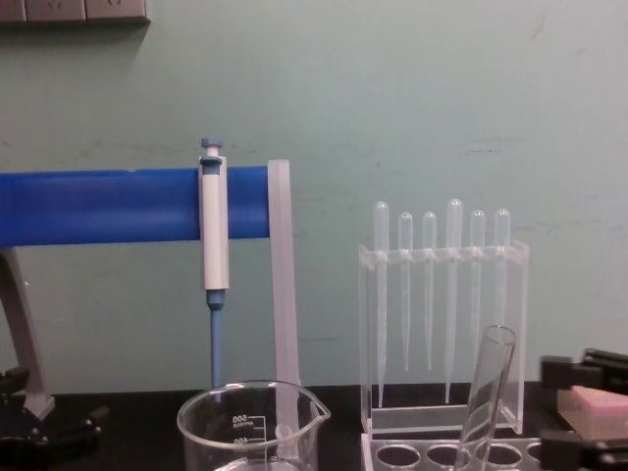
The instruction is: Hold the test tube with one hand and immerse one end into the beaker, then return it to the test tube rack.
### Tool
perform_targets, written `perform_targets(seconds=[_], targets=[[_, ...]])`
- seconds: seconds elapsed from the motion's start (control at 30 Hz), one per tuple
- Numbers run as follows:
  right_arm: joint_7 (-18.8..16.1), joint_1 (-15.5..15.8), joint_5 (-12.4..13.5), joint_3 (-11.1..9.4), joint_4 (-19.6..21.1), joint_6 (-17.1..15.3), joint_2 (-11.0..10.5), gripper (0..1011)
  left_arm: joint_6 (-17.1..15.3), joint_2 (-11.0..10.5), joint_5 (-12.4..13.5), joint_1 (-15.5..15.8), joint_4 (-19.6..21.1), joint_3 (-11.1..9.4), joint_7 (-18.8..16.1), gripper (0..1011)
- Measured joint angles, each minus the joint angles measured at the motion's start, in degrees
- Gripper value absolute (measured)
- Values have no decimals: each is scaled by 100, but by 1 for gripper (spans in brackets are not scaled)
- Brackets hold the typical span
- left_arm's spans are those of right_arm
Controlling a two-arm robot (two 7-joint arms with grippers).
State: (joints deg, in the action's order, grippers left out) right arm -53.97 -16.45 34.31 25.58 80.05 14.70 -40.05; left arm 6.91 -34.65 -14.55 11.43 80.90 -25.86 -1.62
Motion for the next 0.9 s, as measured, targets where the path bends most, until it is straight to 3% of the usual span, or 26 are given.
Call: perform_targets(seconds=[0.27, 0.4, 0.9], targets=[[-330, -522, 25, 304, -597, 90, 412, 1002, 0, 0, 0, 0, 0, 0, 0, 1000], [-393, -678, 27, 392, -750, 97, 520, 1002, 0, 0, 0, 0, 0, 0, 0, 1000], [-412, -941, 31, 562, -1003, 125, 700, 1002, 0, 0, 0, 0, 0, 0, 0, 1000]])
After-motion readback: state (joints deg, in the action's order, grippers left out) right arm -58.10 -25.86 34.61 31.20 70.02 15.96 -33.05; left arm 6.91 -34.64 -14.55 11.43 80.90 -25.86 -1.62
